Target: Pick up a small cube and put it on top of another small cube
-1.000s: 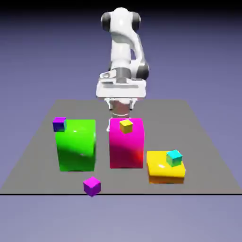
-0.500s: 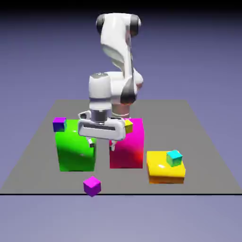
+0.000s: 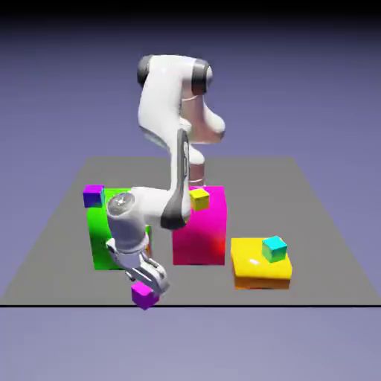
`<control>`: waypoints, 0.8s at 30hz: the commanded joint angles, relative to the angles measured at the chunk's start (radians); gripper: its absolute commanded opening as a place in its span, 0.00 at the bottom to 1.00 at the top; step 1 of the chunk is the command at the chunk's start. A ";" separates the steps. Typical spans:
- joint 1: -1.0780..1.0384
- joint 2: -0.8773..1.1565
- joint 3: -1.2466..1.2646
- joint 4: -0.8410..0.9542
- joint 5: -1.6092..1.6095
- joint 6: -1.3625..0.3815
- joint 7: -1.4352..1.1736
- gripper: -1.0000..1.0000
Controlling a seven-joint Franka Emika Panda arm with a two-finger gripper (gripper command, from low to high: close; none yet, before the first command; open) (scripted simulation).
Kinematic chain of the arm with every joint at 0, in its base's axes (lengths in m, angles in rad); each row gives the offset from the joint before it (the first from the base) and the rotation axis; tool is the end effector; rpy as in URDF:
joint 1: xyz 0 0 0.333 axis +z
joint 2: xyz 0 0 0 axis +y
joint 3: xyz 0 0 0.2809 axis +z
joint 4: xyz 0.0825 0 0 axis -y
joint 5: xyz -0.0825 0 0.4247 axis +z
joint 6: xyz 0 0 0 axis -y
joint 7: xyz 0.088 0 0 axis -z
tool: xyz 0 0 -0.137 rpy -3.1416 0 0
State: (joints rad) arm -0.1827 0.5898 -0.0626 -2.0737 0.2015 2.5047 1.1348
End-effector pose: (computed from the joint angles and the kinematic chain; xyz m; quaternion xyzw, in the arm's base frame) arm 0.5419 -0.1381 0.0330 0.7140 -0.6950 -0.0850 0.0011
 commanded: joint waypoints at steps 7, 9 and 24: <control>-0.004 -0.217 -0.061 -0.012 -0.059 -0.205 0.001 0.00; -0.015 -0.290 -0.097 -0.023 -0.084 -0.266 -0.021 0.00; -0.088 -0.802 -0.349 -0.100 -0.260 -0.695 -0.170 0.00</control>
State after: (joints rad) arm -0.2710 -0.2120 -0.4114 -2.1735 -0.0562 1.8102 0.9638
